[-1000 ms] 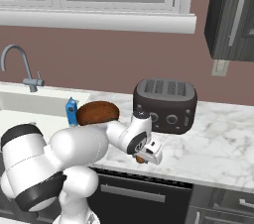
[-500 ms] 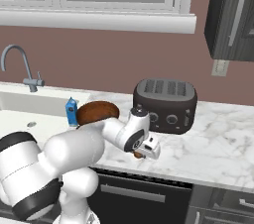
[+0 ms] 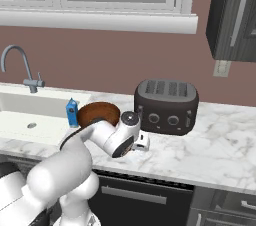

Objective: Gather the eggs and milk located in the vicinity of the sink area and place them right next to the bowl.

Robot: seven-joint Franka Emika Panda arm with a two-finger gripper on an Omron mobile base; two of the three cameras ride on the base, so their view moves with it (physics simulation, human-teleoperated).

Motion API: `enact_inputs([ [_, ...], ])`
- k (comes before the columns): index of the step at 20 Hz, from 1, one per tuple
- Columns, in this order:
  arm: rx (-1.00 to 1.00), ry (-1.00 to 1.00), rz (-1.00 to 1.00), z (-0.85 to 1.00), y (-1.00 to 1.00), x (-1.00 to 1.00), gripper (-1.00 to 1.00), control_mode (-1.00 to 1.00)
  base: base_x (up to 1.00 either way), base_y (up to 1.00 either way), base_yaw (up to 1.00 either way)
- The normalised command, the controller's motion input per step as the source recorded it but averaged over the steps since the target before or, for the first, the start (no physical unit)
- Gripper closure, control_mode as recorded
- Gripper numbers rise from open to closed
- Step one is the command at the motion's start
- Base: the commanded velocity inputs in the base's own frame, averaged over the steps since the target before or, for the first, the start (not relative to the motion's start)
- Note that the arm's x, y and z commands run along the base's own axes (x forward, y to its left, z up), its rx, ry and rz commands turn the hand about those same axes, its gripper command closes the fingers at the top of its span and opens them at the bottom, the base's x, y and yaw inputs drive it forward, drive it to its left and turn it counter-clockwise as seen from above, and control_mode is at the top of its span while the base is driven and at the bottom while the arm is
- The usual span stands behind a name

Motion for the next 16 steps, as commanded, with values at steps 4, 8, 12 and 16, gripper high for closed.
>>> enact_inputs([
  [4, 0.0, -0.16, 0.28, 0.0, 0.44, 0.01, 1.0, -1.0, 0.0, 0.0, 0.0],
  [8, 0.0, -0.03, 0.28, -0.02, 0.29, 0.03, 1.0, -1.0, 0.0, 0.0, 0.0],
  [12, -0.02, 0.0, 0.19, -0.05, 0.25, 0.25, 1.0, -1.0, 0.0, 0.0, 0.0],
  [16, -0.01, 0.0, 0.15, -0.15, 0.28, 0.35, 1.0, -1.0, 0.0, 0.0, 0.0],
])
